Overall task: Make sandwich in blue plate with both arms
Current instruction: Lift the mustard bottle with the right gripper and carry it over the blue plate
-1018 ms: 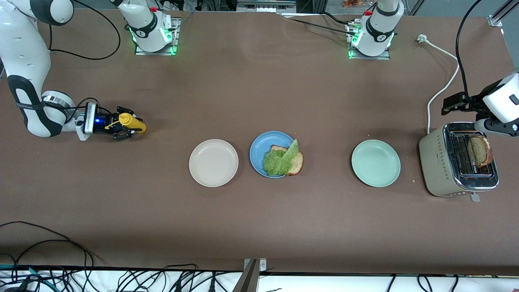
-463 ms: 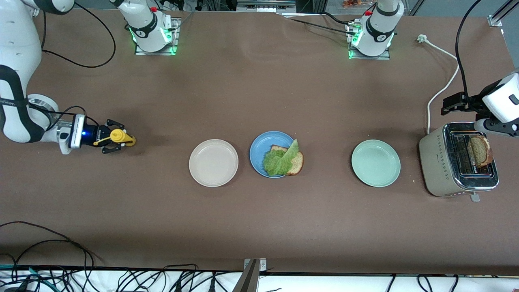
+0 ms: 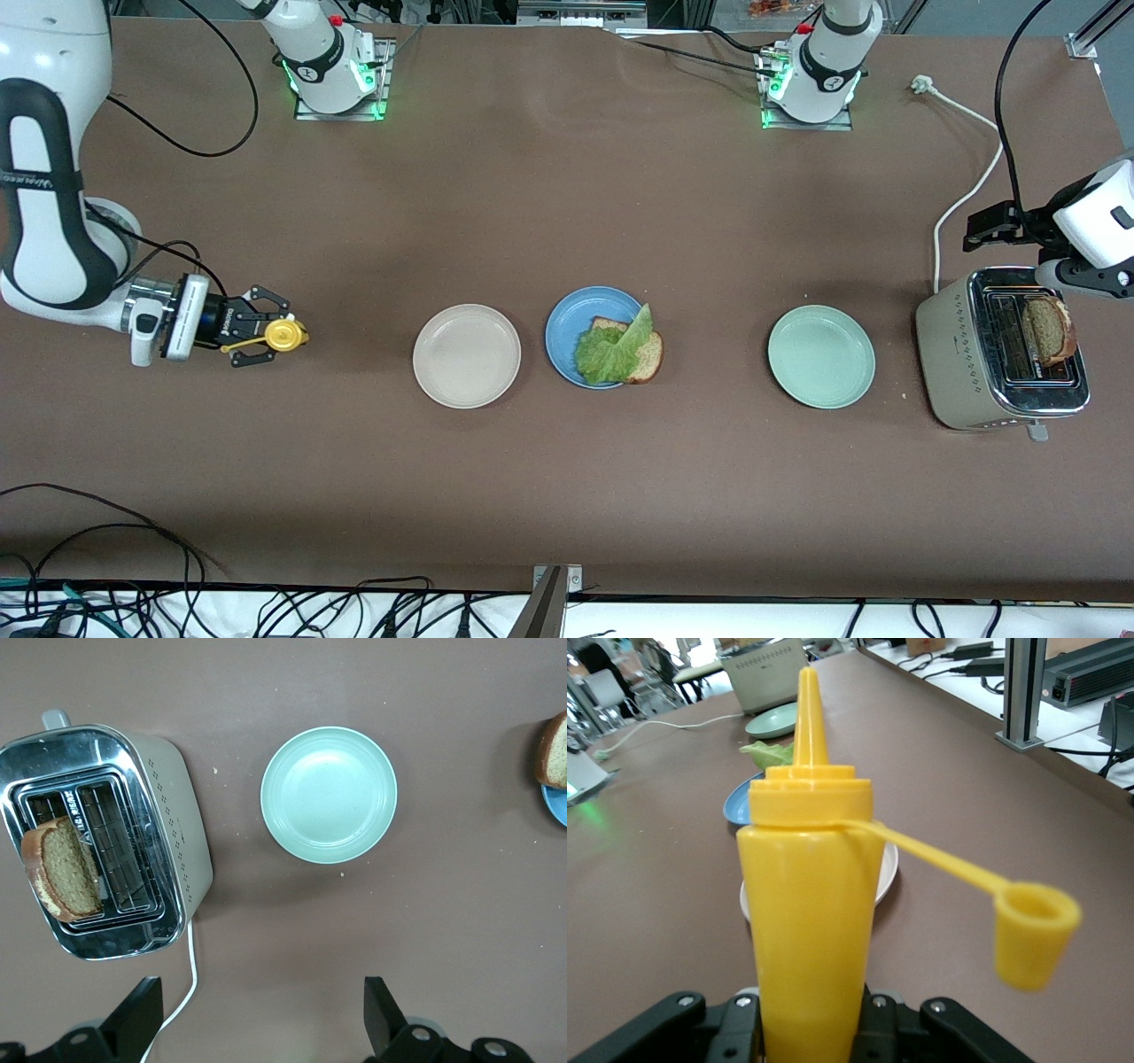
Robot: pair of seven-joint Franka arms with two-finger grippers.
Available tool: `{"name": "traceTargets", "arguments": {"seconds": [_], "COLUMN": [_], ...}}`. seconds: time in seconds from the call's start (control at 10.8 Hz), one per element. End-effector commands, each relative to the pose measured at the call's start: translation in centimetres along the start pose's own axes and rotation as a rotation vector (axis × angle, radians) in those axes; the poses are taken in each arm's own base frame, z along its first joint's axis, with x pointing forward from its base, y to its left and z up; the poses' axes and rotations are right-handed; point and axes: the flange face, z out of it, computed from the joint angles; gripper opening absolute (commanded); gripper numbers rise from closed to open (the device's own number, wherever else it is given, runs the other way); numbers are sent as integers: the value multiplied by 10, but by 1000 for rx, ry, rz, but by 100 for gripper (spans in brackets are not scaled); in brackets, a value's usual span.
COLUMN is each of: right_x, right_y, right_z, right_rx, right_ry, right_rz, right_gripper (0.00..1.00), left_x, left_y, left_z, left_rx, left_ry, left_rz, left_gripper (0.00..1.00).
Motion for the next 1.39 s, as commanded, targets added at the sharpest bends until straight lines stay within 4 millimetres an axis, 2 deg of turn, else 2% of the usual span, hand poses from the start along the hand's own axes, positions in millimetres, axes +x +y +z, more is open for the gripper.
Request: {"name": "traceTargets", "arguments": {"seconds": [0.0, 0.19, 0.37, 0.65, 0.83, 1.11, 1.3], "right_x": [91, 158, 208, 253, 265, 260, 249], "right_y": [1, -1, -10, -43, -78, -129, -150], "right_z": [32, 63, 103, 194, 264, 358, 399], "right_rx": [-71, -142, -226, -373, -473, -591, -672], "right_ry": [-90, -178, -225, -335, -433, -559, -632], "right_rz": [49, 91, 118, 148, 135, 106, 89], "right_gripper": [0, 0, 0, 0, 0, 0, 0], "left_x": [-1, -1, -1, -1, -1, -1, -1], "left_y": [2, 2, 2, 2, 2, 2, 2], "left_z": [-4, -4, -4, -4, -4, -4, -4], "left_rx": [-4, -4, -4, -4, -4, -4, -4], "left_ry": [-4, -4, -4, -4, -4, -4, -4], "left_rz": [4, 4, 4, 4, 4, 4, 4], "left_gripper": [100, 100, 100, 100, 100, 100, 100]}}
